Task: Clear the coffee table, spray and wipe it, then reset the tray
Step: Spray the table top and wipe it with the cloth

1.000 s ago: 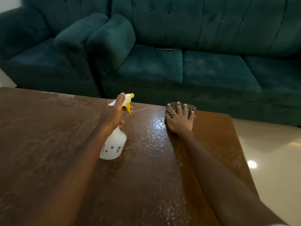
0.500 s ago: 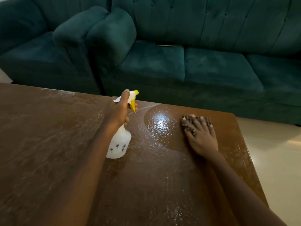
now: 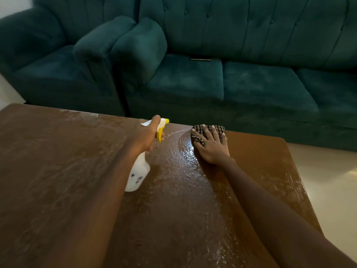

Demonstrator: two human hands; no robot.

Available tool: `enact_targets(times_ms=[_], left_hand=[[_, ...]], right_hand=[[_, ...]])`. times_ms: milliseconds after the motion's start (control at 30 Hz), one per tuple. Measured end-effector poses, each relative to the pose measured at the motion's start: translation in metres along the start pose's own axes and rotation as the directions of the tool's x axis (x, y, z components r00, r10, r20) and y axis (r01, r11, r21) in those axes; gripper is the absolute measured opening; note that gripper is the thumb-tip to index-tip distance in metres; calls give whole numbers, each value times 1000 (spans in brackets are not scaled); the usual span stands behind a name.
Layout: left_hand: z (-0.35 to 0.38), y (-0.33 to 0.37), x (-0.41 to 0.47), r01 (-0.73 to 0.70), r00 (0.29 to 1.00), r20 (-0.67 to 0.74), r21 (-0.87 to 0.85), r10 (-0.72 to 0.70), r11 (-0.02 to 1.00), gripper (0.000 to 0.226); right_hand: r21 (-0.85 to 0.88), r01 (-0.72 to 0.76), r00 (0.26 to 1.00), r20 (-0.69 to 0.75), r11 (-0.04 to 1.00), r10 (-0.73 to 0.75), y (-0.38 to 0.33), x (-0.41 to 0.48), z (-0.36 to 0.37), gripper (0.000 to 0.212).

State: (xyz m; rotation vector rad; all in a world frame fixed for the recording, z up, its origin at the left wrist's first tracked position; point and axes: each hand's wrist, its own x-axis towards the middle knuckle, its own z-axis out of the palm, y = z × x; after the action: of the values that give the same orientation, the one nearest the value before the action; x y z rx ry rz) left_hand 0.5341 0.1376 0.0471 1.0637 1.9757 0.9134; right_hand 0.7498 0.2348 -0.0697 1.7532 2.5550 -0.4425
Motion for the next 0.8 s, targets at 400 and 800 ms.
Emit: enact_targets(times_ms=[400,800], left_hand=[[-29,-23,34,25,996,79,168,-39,985,59],[-48,-29,22,-23,996,-83,-39,20,999,51]], right_hand=[[24,-56,998,-31,998,57,-4,3,3,53],[1,56,998,-10,998,-56,-124,50,18,56]])
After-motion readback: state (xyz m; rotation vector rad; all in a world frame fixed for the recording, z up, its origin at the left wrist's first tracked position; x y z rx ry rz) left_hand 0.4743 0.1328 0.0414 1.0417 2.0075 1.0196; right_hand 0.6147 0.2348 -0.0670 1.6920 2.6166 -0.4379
